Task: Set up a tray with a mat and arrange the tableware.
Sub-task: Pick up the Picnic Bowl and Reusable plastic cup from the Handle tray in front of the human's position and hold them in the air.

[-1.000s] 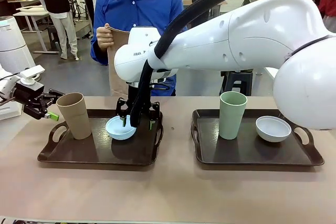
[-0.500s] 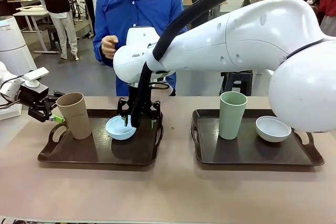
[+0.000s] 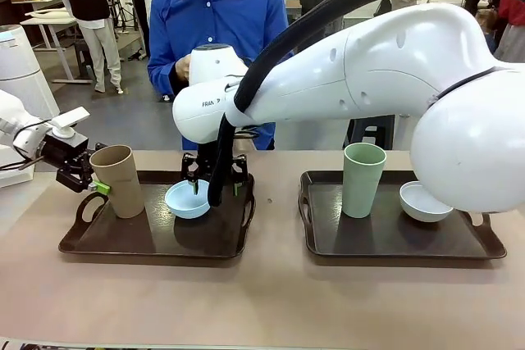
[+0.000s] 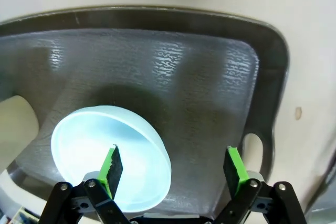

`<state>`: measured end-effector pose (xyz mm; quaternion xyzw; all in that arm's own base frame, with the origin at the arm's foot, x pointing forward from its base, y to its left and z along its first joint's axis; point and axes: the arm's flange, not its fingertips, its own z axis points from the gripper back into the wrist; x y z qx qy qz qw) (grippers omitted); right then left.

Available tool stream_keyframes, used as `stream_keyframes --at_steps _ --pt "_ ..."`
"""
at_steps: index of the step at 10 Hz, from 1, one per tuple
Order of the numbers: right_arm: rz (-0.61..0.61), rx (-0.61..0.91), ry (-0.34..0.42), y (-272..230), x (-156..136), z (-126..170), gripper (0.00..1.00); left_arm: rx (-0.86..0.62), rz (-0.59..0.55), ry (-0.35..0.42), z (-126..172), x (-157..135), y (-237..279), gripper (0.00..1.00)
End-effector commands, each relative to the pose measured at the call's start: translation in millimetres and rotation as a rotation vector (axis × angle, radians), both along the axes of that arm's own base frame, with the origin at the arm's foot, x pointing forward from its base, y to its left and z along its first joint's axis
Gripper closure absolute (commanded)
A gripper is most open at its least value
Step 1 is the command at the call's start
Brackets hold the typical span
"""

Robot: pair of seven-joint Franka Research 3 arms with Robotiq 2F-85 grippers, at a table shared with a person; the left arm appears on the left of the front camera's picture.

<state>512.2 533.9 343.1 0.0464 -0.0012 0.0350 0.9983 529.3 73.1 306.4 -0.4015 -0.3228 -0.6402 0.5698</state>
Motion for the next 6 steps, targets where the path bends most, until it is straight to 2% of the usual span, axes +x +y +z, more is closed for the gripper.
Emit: stream_keyframes --at_steps 1,2,3,4,5,6 --pt "-0.004 0.002 -0.027 4.5 2.7 -7.3 0.00 0.030 0.014 -0.043 -2.3 -4.5 -6.9 0.00" --pt "0.012 0.008 -0.034 5.6 2.3 -9.8 0.00 0.037 0.025 -0.038 -5.6 -2.6 -9.5 0.00" --pt "0.022 0.007 -0.034 6.0 2.2 -10.8 0.57 0.052 0.036 -0.039 -7.7 -1.6 -11.1 0.00" --pt "0.026 0.006 -0.036 5.4 1.9 -11.4 0.58 0.057 0.040 -0.043 -9.5 -1.1 -11.0 0.04" --pt "0.029 0.009 -0.037 4.7 1.8 -12.1 1.00 0.064 0.049 -0.048 -9.9 -0.6 -12.1 0.56" --pt "0.028 0.012 -0.039 3.9 2.2 -11.9 1.00 0.068 0.049 -0.048 -9.8 0.5 -11.6 0.63"
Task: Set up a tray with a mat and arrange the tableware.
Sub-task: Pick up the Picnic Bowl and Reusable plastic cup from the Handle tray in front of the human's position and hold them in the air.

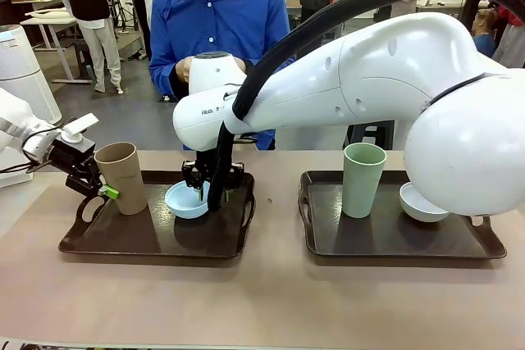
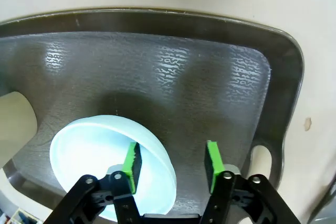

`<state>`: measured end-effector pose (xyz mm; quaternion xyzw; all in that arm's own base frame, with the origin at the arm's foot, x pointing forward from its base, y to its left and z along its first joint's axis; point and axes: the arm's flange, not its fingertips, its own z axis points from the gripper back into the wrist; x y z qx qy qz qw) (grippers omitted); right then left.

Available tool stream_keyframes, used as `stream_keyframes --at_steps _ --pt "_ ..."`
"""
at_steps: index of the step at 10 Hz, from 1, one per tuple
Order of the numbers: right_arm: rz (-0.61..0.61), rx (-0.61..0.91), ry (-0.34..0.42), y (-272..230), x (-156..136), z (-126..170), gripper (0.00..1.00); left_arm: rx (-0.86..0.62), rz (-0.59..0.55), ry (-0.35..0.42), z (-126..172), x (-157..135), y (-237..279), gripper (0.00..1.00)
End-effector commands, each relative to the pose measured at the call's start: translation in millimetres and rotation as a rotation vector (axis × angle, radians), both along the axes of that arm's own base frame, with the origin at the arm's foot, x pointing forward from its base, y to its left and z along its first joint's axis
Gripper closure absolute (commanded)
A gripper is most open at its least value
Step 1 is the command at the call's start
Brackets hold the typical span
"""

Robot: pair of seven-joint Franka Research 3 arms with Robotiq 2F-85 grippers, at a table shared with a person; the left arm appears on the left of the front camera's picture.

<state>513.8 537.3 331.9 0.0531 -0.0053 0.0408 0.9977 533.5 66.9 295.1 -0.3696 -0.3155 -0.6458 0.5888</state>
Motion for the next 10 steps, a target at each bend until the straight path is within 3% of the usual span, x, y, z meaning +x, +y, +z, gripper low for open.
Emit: stream_keyframes --at_steps 1,2,3,4,5,6,7,8,10 --pt "0.018 -0.001 -0.032 0.1 1.0 -0.9 1.00 0.006 0.012 -0.022 1.1 -3.6 -5.0 1.00" --pt "0.019 -0.002 -0.033 -0.2 1.3 -0.9 0.87 0.010 0.010 -0.024 1.4 -3.6 -4.3 1.00" --pt "0.020 -0.006 -0.034 -0.8 1.0 -1.0 0.97 0.016 0.008 -0.023 0.9 -3.9 -3.8 1.00" --pt "0.014 -0.007 -0.036 -1.6 1.2 -0.9 1.00 0.036 0.007 -0.026 0.0 -4.0 -3.7 0.75" --pt "0.010 -0.008 -0.037 -1.9 1.5 -0.7 1.00 0.043 0.006 -0.026 0.0 -3.8 -3.4 0.75" --pt "0.008 -0.010 -0.034 -1.8 1.8 -0.8 1.00 0.053 0.007 -0.025 -0.3 -3.6 -3.1 1.00" --pt "0.007 -0.011 -0.033 -2.0 1.8 -0.6 1.00 0.060 0.008 -0.024 -0.6 -3.5 -3.1 0.76" --pt "0.005 -0.013 -0.031 -2.8 2.2 0.0 1.00 0.061 0.012 -0.023 0.0 -3.1 -3.0 1.00" --pt "0.005 -0.013 -0.030 -5.4 2.0 2.7 1.00 0.091 0.016 -0.007 3.7 -2.8 -2.7 1.00"
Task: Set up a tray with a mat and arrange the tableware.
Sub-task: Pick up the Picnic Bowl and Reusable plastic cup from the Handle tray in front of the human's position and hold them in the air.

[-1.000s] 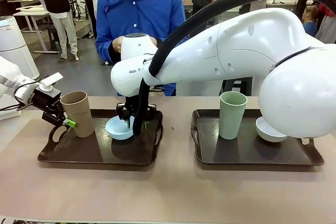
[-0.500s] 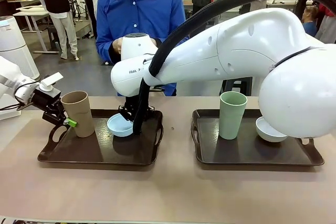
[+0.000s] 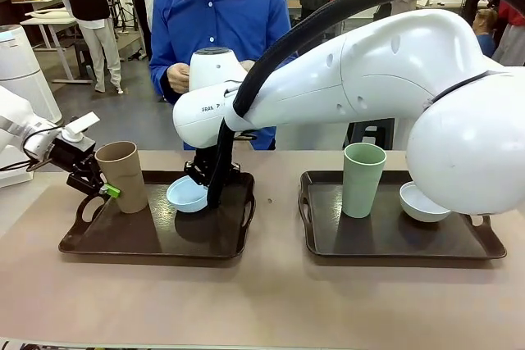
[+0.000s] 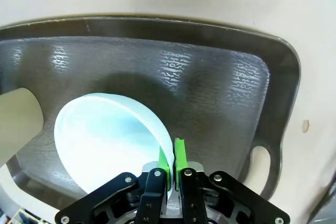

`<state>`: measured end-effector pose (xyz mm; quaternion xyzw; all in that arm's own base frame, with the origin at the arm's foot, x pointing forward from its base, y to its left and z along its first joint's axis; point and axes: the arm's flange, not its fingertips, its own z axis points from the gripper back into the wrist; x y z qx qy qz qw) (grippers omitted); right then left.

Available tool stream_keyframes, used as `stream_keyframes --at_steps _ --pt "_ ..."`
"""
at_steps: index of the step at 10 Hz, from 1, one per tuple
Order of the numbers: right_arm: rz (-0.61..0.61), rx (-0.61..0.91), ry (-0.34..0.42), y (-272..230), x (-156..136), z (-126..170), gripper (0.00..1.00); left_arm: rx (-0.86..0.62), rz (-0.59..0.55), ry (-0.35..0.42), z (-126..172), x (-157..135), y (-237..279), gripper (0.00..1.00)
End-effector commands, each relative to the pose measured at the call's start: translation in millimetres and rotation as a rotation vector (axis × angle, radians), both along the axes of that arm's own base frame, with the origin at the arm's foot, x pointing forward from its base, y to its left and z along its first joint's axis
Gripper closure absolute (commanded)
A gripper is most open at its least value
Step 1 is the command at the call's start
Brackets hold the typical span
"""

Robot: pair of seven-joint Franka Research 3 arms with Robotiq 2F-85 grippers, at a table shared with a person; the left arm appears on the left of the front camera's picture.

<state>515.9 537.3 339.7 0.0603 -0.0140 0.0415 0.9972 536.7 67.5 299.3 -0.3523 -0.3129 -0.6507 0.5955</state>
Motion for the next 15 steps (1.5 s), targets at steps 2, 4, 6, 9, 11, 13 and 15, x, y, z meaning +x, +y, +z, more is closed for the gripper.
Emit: stream_keyframes --at_steps 2,4,6,9,11,13,15 --pt "0.003 0.044 0.002 -20.2 -22.5 32.0 1.00 0.046 0.005 0.049 33.8 -24.2 1.2 1.00" --pt "0.006 0.078 -0.084 -38.1 -59.7 92.4 1.00 0.046 0.006 0.009 84.9 -53.6 3.9 1.00" --pt "0.014 0.083 -0.149 -48.6 -96.4 140.7 1.00 0.048 0.025 -0.045 127.8 -75.4 5.5 1.00" --pt "0.010 0.078 -0.198 -59.3 -135.3 191.3 1.00 0.034 0.047 -0.168 190.7 -109.0 -3.5 1.00" --pt "0.024 0.069 -0.221 -57.3 -160.8 209.8 1.00 0.026 0.064 -0.238 222.4 -133.3 -3.9 1.00" --pt "0.032 0.096 -0.233 -61.5 -156.0 205.7 1.00 0.035 0.099 -0.217 224.5 -132.2 -1.6 1.00" --pt "0.059 0.099 -0.197 -51.0 -158.8 218.7 1.00 0.046 0.044 -0.244 230.6 -128.9 1.5 1.00"
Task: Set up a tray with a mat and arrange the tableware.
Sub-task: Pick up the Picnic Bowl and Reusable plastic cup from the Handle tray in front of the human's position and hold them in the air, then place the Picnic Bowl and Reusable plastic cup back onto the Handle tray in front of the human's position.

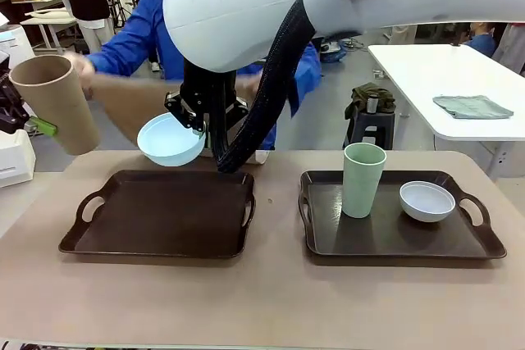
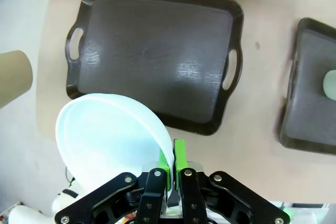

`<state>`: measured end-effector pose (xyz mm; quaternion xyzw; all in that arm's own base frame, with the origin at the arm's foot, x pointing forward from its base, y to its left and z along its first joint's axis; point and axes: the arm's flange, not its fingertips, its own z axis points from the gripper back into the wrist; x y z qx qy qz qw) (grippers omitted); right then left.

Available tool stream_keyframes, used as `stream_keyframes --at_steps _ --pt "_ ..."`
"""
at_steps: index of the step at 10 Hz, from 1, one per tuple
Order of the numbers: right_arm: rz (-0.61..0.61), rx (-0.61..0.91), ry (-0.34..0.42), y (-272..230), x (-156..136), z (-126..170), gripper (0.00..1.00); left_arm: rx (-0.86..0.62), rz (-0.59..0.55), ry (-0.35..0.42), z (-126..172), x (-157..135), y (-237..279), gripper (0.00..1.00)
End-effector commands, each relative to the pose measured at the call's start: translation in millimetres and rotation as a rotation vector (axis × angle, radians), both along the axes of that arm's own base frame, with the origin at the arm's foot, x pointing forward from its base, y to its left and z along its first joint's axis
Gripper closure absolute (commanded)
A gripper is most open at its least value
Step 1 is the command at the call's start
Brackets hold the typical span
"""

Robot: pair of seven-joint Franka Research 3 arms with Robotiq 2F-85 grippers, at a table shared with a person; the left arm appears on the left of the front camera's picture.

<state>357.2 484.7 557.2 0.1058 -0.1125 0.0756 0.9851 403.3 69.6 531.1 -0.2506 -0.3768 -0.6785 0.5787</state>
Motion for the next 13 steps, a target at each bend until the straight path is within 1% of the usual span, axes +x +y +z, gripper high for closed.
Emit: stream_keyframes --at_steps 1,13 --pt "0.000 -0.001 0.001 1.5 -0.1 1.1 1.00 0.004 -0.010 -0.004 -1.2 4.5 -0.6 1.00" --pt "0.000 -0.001 0.001 1.5 -0.1 1.1 1.00 0.004 -0.010 -0.004 -1.2 4.5 -0.6 1.00"
